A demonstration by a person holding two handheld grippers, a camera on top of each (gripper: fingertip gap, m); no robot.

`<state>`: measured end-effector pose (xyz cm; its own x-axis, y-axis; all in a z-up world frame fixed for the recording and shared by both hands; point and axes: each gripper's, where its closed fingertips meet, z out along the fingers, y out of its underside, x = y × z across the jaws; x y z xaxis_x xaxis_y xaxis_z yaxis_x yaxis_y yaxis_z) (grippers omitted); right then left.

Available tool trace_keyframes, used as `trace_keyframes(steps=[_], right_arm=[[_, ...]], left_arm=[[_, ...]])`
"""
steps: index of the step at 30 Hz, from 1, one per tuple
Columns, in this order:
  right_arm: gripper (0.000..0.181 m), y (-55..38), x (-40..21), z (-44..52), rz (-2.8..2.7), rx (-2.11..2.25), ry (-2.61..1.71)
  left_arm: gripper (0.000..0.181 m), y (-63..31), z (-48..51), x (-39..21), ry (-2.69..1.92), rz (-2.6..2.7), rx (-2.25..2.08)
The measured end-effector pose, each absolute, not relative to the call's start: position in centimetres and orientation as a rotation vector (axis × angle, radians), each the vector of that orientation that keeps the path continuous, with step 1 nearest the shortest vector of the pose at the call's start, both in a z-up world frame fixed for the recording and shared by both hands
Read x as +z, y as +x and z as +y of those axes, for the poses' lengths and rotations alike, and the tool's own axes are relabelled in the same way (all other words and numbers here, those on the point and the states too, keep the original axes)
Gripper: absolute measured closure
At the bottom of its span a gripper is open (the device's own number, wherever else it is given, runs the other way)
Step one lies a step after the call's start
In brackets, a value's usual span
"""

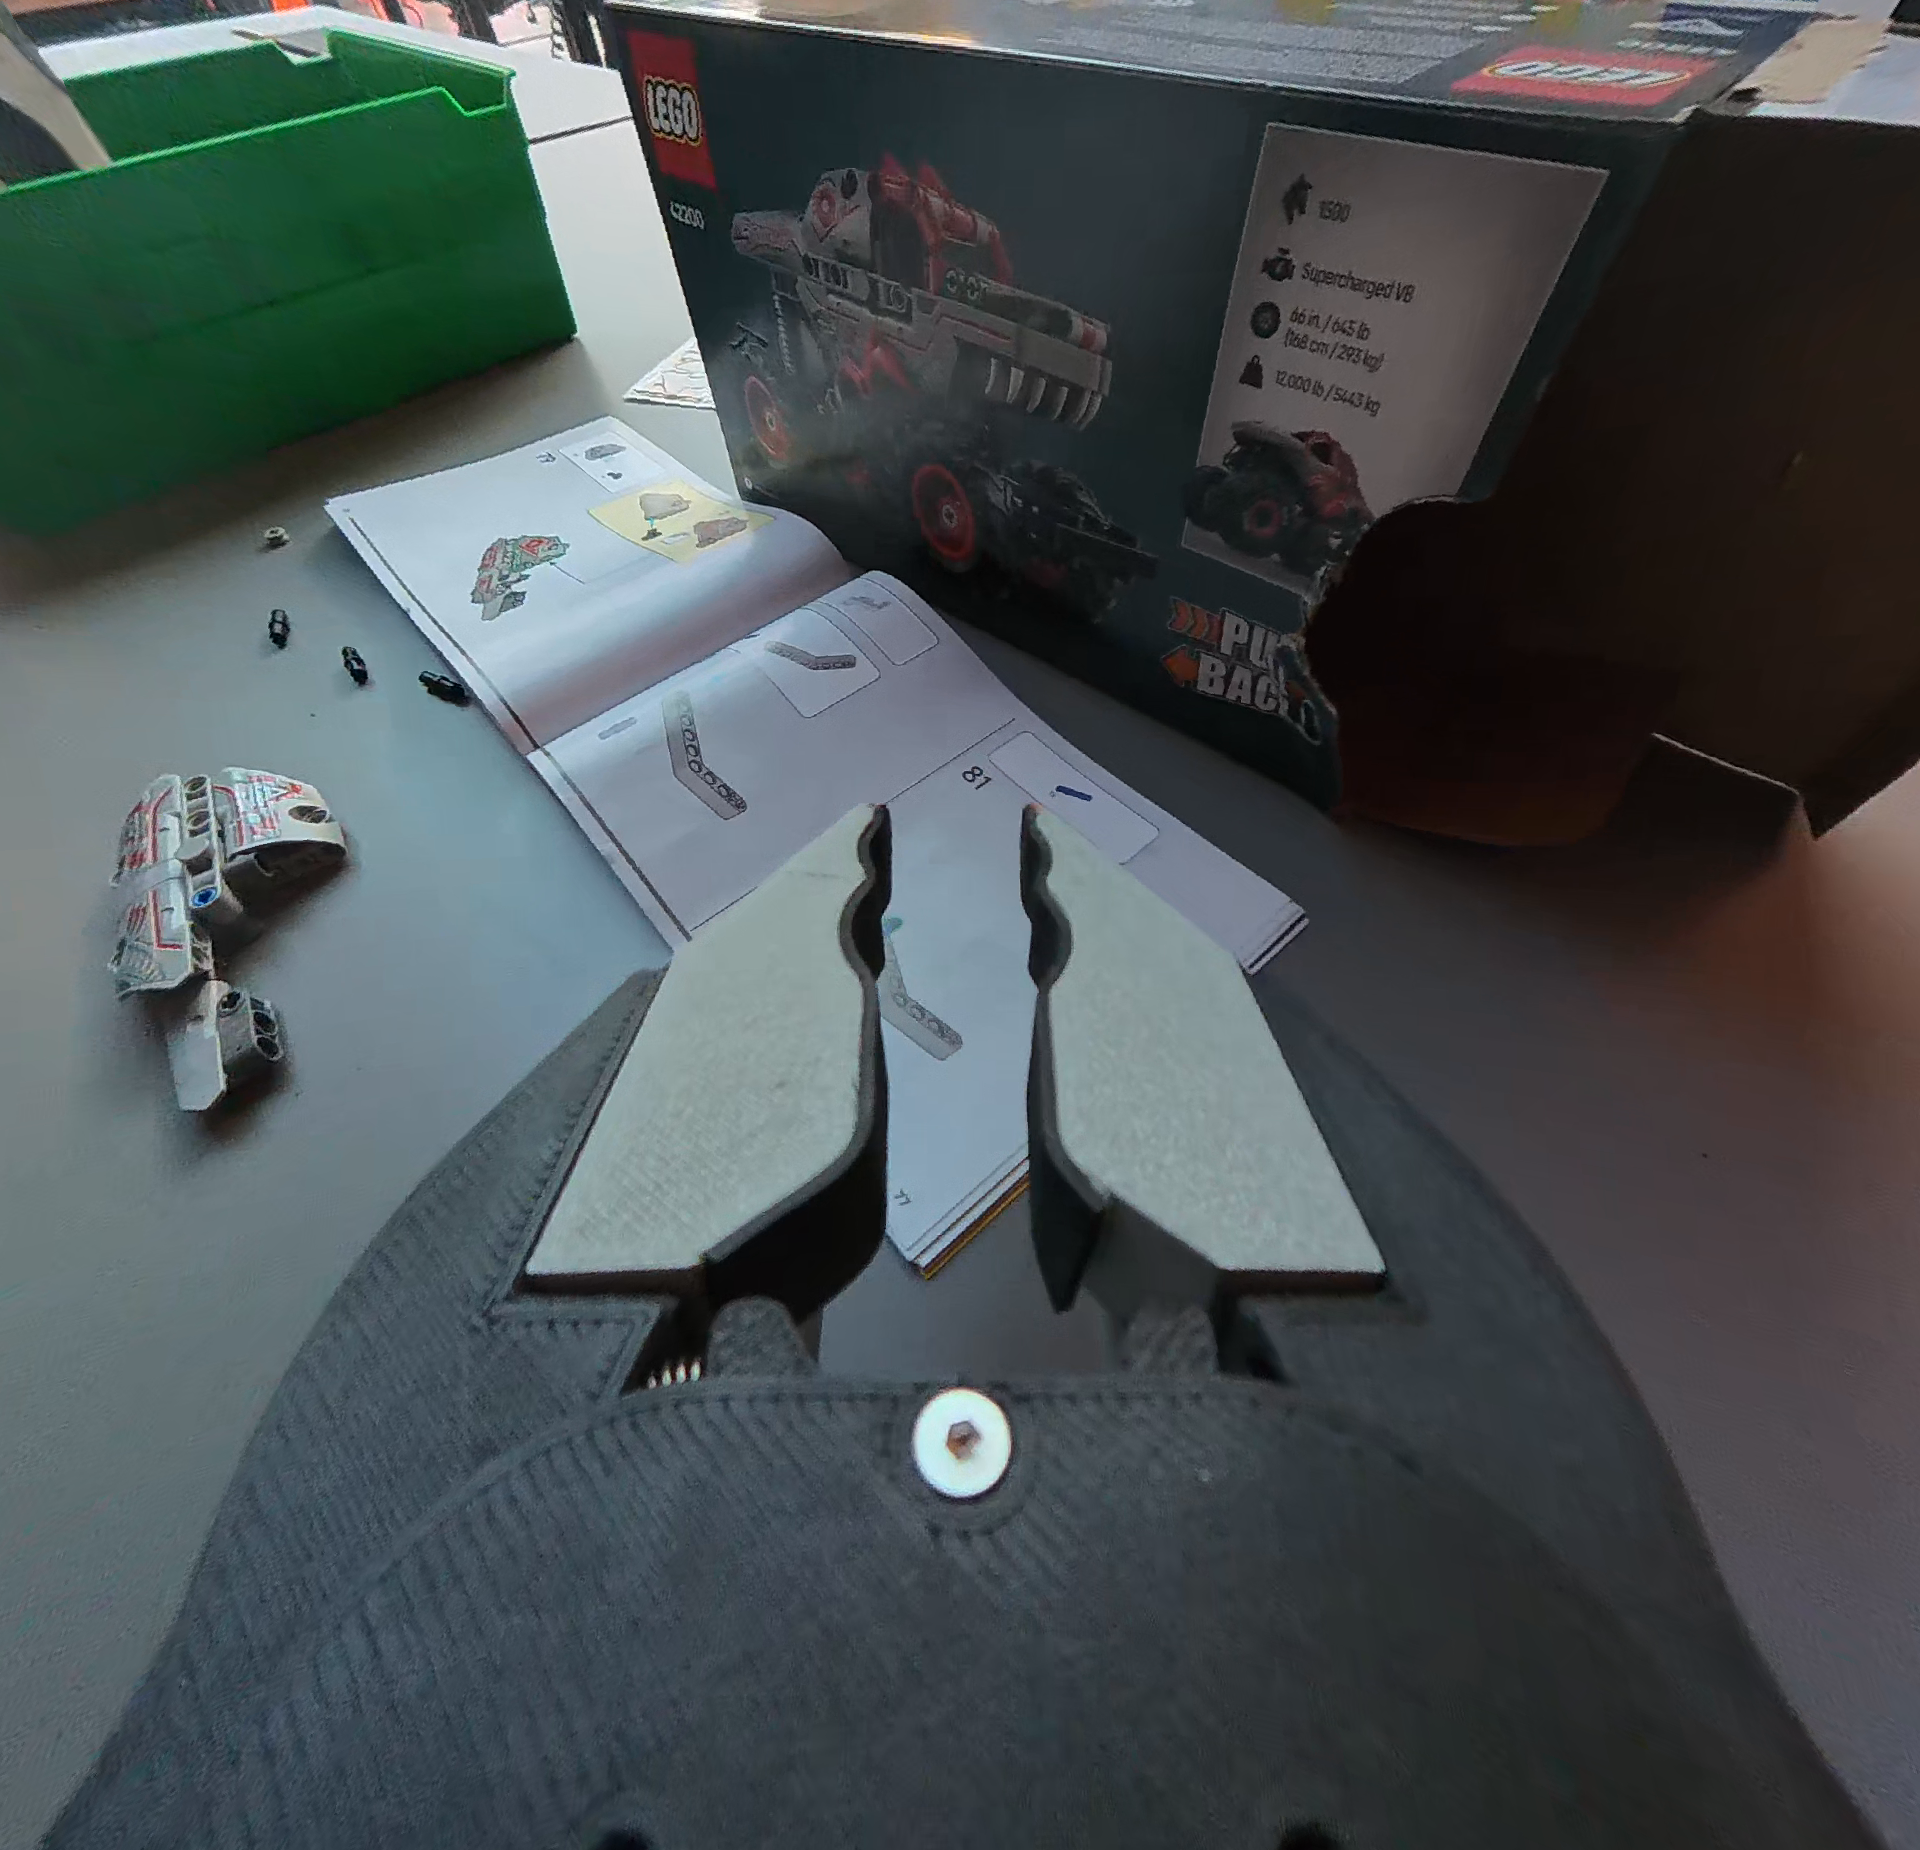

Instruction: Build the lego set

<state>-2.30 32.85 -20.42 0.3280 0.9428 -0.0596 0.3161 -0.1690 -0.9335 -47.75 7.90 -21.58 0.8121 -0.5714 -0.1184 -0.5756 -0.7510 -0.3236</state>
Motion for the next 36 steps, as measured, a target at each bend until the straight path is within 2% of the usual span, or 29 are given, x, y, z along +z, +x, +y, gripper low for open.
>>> trace_keyframes(steps=[1,2,3,4,5,7,10,11,14,17,20,23,26,32,33,35,36], right_arm=[[0.161,-2.3,-20.4,32.9,-1.143,0.862,-1.686],[0.161,-2.3,-20.5,32.9,-1.141,0.860,-1.688],[0.161,-2.3,-20.4,33.0,-1.138,0.858,-1.688],[0.161,-2.3,-20.4,33.0,-1.135,0.859,-1.688],[0.161,-2.2,-20.4,33.0,-1.134,0.862,-1.687],[0.161,-2.2,-20.4,33.0,-1.134,0.870,-1.686],[0.161,-2.3,-20.4,32.9,-1.140,0.879,-1.686],[0.161,-2.3,-20.4,32.8,-1.142,0.879,-1.685],[0.161,-2.3,-20.4,32.8,-1.149,0.878,-1.684],[0.161,-2.4,-20.4,32.6,-1.158,0.887,-1.678],[0.162,-2.4,-20.3,32.5,-1.160,0.902,-1.674],[0.162,-2.4,-20.3,32.5,-1.158,0.917,-1.674],[0.162,-2.4,-20.3,32.5,-1.154,0.921,-1.676],[0.162,-2.3,-20.1,32.5,-1.147,0.908,-1.661],[0.162,-2.3,-20.1,32.5,-1.149,0.909,-1.663],[0.162,-2.3,-20.1,32.6,-1.148,0.910,-1.667],[0.162,-2.3,-20.1,32.6,-1.146,0.910,-1.667]], left_arm=[[0.154,-48.4,8.5,-22.2,-2.673,0.936,0.141],[0.154,-48.8,8.9,-22.6,-2.691,0.993,0.230],[0.163,-48.3,8.9,-22.8,-2.712,1.040,0.202],[0.158,-48.0,9.2,-22.6,-2.716,1.041,0.183],[0.140,-48.2,9.7,-22.5,-2.724,1.027,0.212],[0.136,-49.1,10.2,-22.6,-2.741,1.067,0.308],[0.155,-48.9,10.7,-22.7,-2.739,1.090,0.314],[0.181,-49.2,11.0,-22.4,-2.726,1.079,0.349],[0.181,-52.2,12.6,-20.7,-2.688,0.952,0.542],[0.181,-53.6,13.0,-19.7,-2.706,0.839,0.500],[0.173,-54.1,12.8,-19.4,-2.743,0.802,0.447],[0.170,-51.8,14.4,-19.5,-2.678,0.836,0.274],[0.157,-49.4,17.9,-19.2,-2.530,0.932,0.216],[0.154,-46.5,21.3,-21.8,-2.507,1.151,0.098],[0.155,-46.6,21.4,-22.7,-2.540,1.175,0.084],[0.177,-46.0,20.4,-23.5,-2.608,1.182,-0.089],[0.177,-46.7,19.6,-23.6,-2.683,1.153,-0.118]])
